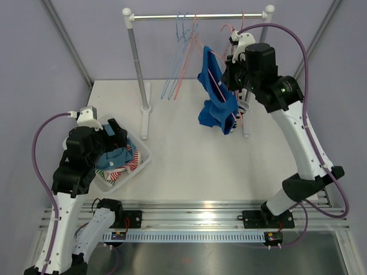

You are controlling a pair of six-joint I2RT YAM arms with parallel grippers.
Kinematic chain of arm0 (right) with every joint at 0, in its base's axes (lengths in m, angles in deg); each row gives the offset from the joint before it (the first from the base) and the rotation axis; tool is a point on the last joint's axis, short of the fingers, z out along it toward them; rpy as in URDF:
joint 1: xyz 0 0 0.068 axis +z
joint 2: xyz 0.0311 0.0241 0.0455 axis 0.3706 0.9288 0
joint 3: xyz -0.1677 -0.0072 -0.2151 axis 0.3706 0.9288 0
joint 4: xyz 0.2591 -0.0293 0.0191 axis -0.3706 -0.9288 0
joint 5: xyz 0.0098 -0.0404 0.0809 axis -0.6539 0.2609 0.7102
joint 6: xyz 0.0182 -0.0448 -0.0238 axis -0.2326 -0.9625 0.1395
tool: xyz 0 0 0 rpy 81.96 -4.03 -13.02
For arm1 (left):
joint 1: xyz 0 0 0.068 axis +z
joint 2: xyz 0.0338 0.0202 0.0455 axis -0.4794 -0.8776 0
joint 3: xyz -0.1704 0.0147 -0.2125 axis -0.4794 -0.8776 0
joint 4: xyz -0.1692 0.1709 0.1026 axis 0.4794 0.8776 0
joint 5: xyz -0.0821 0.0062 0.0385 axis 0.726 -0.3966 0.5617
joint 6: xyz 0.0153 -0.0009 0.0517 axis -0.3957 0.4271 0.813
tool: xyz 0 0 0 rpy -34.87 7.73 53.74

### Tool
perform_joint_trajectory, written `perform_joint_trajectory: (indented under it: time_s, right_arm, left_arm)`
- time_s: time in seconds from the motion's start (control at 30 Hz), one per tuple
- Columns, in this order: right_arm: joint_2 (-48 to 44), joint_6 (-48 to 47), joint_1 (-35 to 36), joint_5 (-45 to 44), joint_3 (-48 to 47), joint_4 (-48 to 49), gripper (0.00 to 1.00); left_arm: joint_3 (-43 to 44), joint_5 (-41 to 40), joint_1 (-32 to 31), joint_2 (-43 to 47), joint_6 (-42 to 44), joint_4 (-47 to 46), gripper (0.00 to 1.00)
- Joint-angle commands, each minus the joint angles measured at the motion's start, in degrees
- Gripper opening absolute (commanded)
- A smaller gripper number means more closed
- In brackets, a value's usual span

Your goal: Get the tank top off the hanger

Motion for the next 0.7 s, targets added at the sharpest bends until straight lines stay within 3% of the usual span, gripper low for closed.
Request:
perform_joint_trajectory:
  time_s: [0.0, 0.13, 0.37, 0.47, 0.67]
  right_arm:
    - [-8.97, 2.06, 2.63, -2.78, 5.46, 2.71, 0.00]
    - [-16.44, 3.83, 3.43, -0.68, 10.49, 0.34, 0.00]
    - [-28.75, 6.46, 3.52, 13.81, 20.07, -0.28, 0.00]
    - [-32.00, 6.64, 3.52, 16.46, 21.22, -2.04, 0.00]
    - [-35.08, 6.29, 3.52, 20.85, 24.47, -4.59, 0.00]
  left_arm:
    - [6.54, 2.77, -2.29, -2.60, -0.92, -3.10, 0.99]
    - [12.34, 2.77, -8.61, -6.02, -3.56, -5.55, 0.99]
    - [24.11, -10.39, -34.94, -19.89, -3.13, -8.98, 0.99]
    - [29.91, -11.12, -42.17, -23.94, -0.84, -12.23, 0.99]
    - [36.95, -9.09, -50.01, -32.21, 5.57, -19.88, 0.99]
